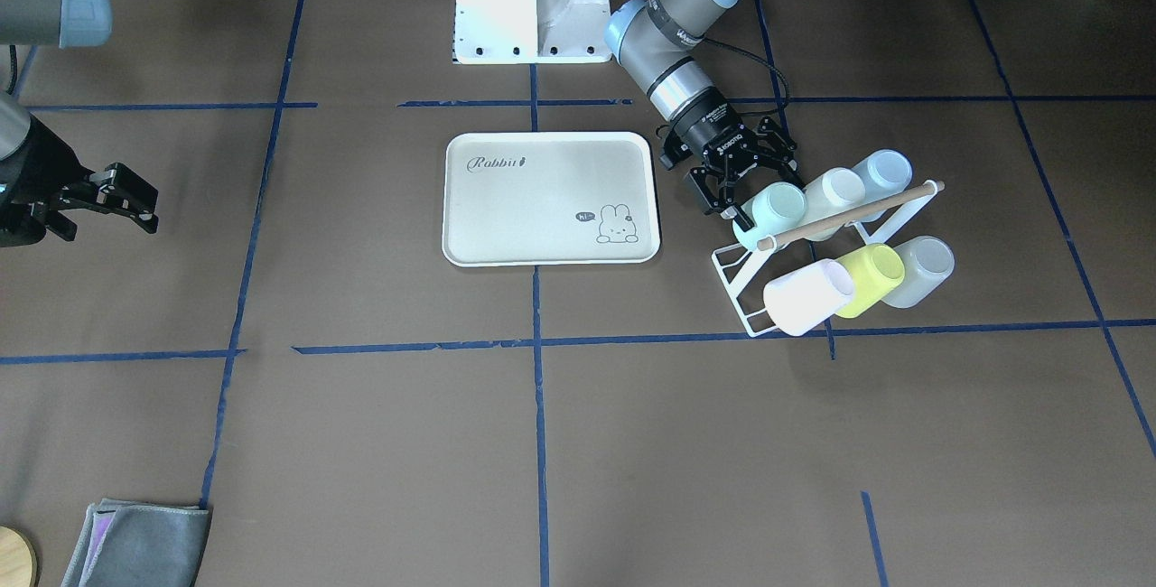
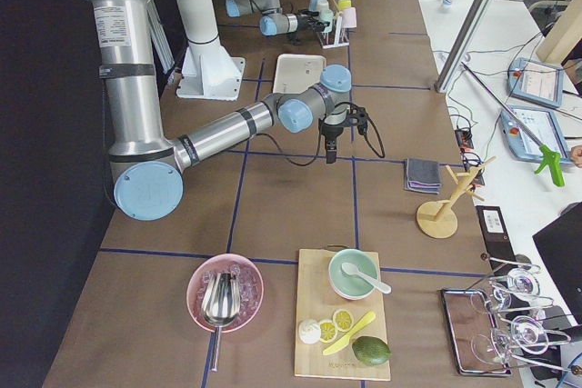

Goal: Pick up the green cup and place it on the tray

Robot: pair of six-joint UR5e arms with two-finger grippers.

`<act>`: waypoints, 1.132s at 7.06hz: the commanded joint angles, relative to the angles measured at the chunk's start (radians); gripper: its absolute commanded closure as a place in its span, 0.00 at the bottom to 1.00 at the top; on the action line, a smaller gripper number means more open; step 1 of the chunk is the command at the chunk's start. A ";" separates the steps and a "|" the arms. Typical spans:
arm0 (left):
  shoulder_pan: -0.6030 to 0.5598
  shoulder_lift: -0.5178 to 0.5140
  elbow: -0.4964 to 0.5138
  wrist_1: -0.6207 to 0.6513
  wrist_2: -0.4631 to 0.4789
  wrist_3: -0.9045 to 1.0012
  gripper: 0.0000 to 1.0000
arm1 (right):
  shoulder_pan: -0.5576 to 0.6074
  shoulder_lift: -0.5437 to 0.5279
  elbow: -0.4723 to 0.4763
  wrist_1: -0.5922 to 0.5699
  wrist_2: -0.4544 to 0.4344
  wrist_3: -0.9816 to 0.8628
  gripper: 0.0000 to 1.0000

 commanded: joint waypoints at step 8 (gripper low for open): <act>-0.008 0.000 0.039 -0.043 0.009 -0.013 0.05 | 0.008 0.001 -0.004 0.000 0.000 -0.001 0.00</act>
